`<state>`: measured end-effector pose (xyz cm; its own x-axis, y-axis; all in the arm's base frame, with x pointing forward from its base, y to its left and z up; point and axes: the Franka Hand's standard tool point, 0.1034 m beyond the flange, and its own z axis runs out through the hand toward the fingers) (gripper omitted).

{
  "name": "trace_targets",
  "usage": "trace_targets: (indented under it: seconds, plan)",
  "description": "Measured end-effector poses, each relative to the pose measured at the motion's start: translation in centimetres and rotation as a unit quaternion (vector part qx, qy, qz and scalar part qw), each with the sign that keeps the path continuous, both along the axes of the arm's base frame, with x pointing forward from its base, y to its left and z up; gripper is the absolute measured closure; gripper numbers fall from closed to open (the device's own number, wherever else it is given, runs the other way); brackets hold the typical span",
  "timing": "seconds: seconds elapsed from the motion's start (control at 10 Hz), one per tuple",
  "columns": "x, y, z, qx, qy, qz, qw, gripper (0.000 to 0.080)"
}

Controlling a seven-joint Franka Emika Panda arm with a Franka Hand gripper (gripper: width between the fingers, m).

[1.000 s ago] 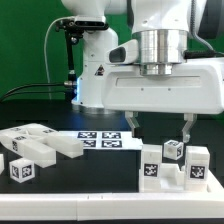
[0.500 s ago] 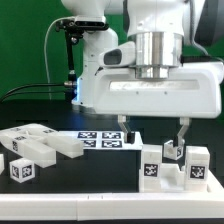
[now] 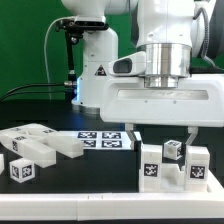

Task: Assemble chair

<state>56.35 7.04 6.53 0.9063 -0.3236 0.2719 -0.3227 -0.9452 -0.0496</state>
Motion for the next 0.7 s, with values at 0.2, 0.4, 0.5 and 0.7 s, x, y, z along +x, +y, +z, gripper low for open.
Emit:
trace_targets:
  seconds: [0.2, 0.4, 0.5, 0.7]
  plan:
    - [-0.6, -0.6, -0.5, -0.03, -0.001, 0.076, 0.997, 0.015]
    - [-0.5, -2.2, -0.9, -0.053, -0.005, 0.127, 0.99, 0.015]
    - [-0.5, -2.4, -1.1, -0.052, -0.005, 0.124, 0.991, 0.015]
    - [-0.5, -2.3, -1.1, -0.051, -0.005, 0.122, 0.991, 0.015]
